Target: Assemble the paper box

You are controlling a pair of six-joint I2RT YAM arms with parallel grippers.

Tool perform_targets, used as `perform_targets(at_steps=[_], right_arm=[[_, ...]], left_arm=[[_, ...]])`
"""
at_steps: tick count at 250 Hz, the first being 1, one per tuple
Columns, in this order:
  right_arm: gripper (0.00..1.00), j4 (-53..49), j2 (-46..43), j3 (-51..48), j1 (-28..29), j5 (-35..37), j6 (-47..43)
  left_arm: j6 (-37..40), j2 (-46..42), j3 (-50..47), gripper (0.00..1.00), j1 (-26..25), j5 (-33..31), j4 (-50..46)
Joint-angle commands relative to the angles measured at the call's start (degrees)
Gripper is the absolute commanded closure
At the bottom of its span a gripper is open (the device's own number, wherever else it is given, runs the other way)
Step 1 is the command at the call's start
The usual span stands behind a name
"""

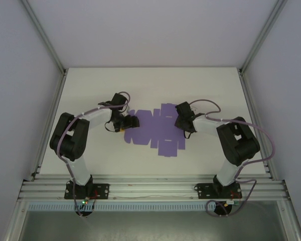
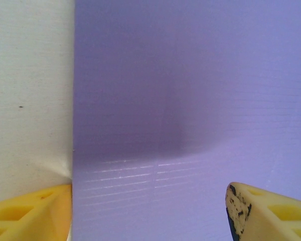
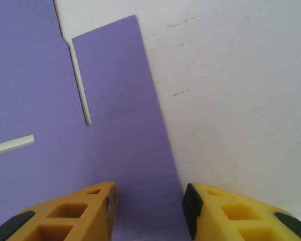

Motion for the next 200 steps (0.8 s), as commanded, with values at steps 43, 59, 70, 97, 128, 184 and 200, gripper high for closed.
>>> perform_targets(at_steps=[43,59,70,97,128,184,200], right_arm=[[0.57,-2.8,6.8,-4.2,0.9,-9.4,0.2],[0.57,-3.1,6.8,-3.7,0.9,-9.5,-0.2],[0.57,-3.5,6.9,-3.3,0.9,-9.3,-0.4],[0.57,-3.4,6.8,-3.0,0.9,-9.4,-0.9],[0.57,-3.2,6.8,-3.1,1.0,-9.5,-1.3],[0.57,-3.8,6.8,-3.2,0.9,-9.0,-1.3],[0.57,-5.2,6.6,-2.8,0.9,-7.8,-1.2]], left_arm=[[-3.8,-9.8,-2.6,0.24,-3.4,20.9,15.8],[-6.4,-12.2,-3.9,0.25,-3.4,20.9,19.6],[-8.0,-13.5,-4.7,0.24,-3.5,20.4,21.6],[-8.5,-14.3,-6.2,0.24,-3.5,19.2,24.0],[-8.3,-12.6,-5.7,0.31,-4.2,19.8,24.2],[-2.4,-8.0,1.9,0.48,-5.5,3.8,6.7],[-1.9,-5.4,5.6,0.57,-5.6,-3.3,-1.6]])
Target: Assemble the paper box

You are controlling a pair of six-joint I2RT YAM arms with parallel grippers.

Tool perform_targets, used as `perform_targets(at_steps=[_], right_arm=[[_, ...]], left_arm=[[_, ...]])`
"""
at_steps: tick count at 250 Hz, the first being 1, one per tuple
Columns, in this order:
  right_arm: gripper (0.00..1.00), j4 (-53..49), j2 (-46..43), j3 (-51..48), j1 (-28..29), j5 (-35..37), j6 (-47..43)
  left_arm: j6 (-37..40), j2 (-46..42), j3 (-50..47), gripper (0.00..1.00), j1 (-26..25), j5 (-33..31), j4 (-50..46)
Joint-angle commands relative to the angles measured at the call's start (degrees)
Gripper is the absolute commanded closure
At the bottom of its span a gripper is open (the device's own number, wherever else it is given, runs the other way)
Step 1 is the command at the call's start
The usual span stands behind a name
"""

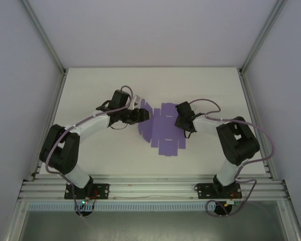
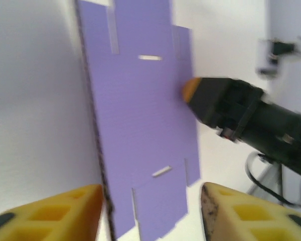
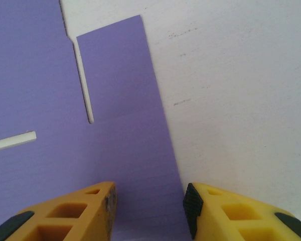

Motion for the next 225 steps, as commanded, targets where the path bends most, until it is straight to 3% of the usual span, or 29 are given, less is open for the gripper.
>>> perform_targets(at_steps=[1,26,82,107,130,160,187,225], right_arm=[[0.57,-5.9,6.3,-2.9,1.2,-8.2,0.6],[0.57,-6.9,5.6,-3.1,1.1,-6.9,0.6],[0.56,-6.0,1.1,-3.1,0.8,-5.9,0.2],[0.52,-4.8,-5.2,-3.3,-2.6,-7.2,-1.9],[0.34,-1.7,-13.5,-3.2,-7.0,-13.6,-5.5],[0.21,2.3,-24.0,-1.8,-11.6,-21.5,-8.7],[0.12,11.3,-29.1,-2.8,-18.8,-35.3,-5.1],[0.1,19.0,-30.0,-1.6,-24.4,-52.8,-2.3]], left_arm=[[3.5,3.7,6.7,0.58,-0.6,-13.7,-15.4],[4.8,6.3,9.7,0.67,-0.9,-18.8,-21.1],[5.9,5.2,10.6,0.93,-1.0,-15.9,-16.9],[7.0,2.0,12.0,1.0,-1.0,-15.8,-15.7],[7.9,-3.4,12.1,1.0,-0.9,-13.3,-11.6],[8.7,-12.2,9.1,1.0,-0.7,-7.2,-2.3],[7.0,-18.8,7.3,1.0,1.0,-4.1,4.1],[3.1,-25.2,4.8,1.0,4.9,2.0,10.4]])
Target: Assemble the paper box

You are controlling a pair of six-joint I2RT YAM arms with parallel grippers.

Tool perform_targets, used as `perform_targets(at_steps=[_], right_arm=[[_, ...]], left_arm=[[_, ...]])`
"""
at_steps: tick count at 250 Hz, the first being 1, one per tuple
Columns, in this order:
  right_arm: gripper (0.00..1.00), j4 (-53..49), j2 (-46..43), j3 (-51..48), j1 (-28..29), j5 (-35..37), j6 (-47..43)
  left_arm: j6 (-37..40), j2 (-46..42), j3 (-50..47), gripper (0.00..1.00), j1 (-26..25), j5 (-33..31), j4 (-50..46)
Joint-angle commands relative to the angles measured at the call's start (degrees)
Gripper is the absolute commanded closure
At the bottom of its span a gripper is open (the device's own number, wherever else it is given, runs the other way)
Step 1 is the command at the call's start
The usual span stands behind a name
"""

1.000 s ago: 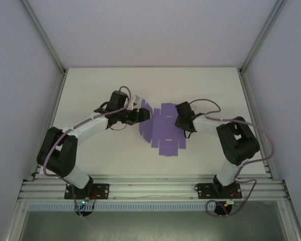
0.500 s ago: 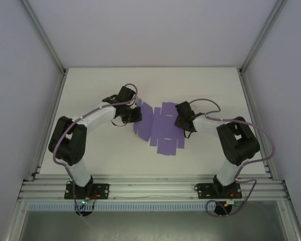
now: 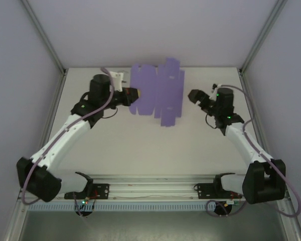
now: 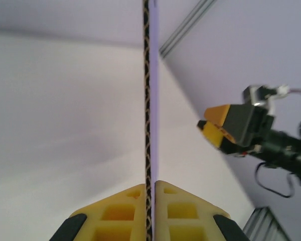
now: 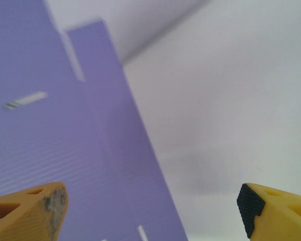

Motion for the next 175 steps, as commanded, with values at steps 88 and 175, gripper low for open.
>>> perform_targets(at_steps=[88,175], right_arm=[[0.19,13.6,-0.1,3.1,-4.1,-27.1,5.8],[0.5,22.7,1.6,3.2,-4.2,-32.9,10.7]], left_arm=[[-15.2,-9.3,-10.6,1.0,4.5,17.5,24.2],[-14.9,-12.0,-11.5,1.0,4.5,14.9,20.4]])
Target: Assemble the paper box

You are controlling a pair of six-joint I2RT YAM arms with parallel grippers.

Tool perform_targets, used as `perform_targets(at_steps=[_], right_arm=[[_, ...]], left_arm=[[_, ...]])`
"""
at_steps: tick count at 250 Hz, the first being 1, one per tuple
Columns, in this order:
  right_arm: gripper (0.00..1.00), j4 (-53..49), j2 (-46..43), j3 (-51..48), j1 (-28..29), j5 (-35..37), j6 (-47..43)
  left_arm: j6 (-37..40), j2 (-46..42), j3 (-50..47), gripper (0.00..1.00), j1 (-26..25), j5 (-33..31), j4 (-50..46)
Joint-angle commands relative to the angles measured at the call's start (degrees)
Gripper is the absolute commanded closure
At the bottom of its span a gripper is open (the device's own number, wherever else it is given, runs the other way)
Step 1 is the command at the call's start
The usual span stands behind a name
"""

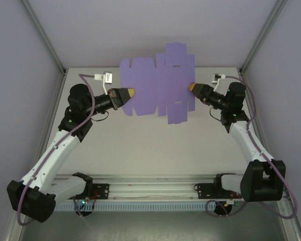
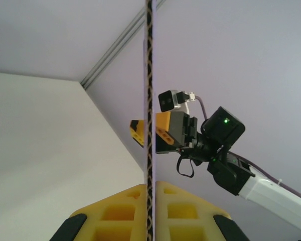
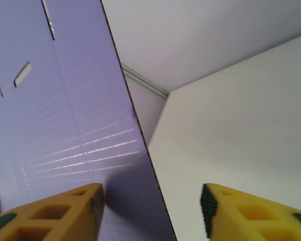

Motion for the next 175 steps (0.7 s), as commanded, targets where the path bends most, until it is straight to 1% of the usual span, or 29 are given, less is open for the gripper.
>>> perform_targets(at_steps=[1,17,41,56,69,76,101,134,165,175], right_arm=[[0.5,7.3,0.6,1.4,-0.2,-5.1,3.2],[0.58,8.8,1.0,1.6,-0.2,-6.3,4.9],[0.65,12.4,1.1,1.3,0.0,-8.9,7.1],[0.68,11.3,1.0,1.7,-0.1,-9.4,6.3],[0.76,8.3,0.9,2.3,0.0,-9.4,4.5],[0.79,7.7,0.9,2.4,0.0,-9.7,4.1],[0.78,10.1,0.9,1.8,0.2,-12.0,4.4],[0.77,9.6,1.3,2.1,1.0,-13.9,3.7],[0.76,9.7,0.7,2.3,1.3,-13.8,3.5],[0.78,9.6,0.3,2.4,1.3,-13.0,3.6]], left_arm=[[-0.7,-0.9,-0.6,1.0,0.4,-0.2,1.7],[-2.7,-0.4,-1.6,1.0,0.4,0.2,4.2],[-4.6,0.3,-2.6,1.0,0.3,0.8,7.1],[-4.2,0.6,-2.3,1.0,0.4,0.1,6.0],[-3.9,0.7,-2.3,1.0,0.4,-0.4,5.4],[-3.8,0.7,-2.3,1.0,0.4,-0.5,5.4],[-3.8,1.0,-2.7,1.0,0.4,-0.6,5.3],[-3.8,1.6,-3.0,1.0,0.4,-0.9,5.3],[-3.2,2.0,-3.0,1.0,0.3,-1.4,4.4],[-2.9,1.9,-3.0,1.0,0.4,-1.8,4.1]])
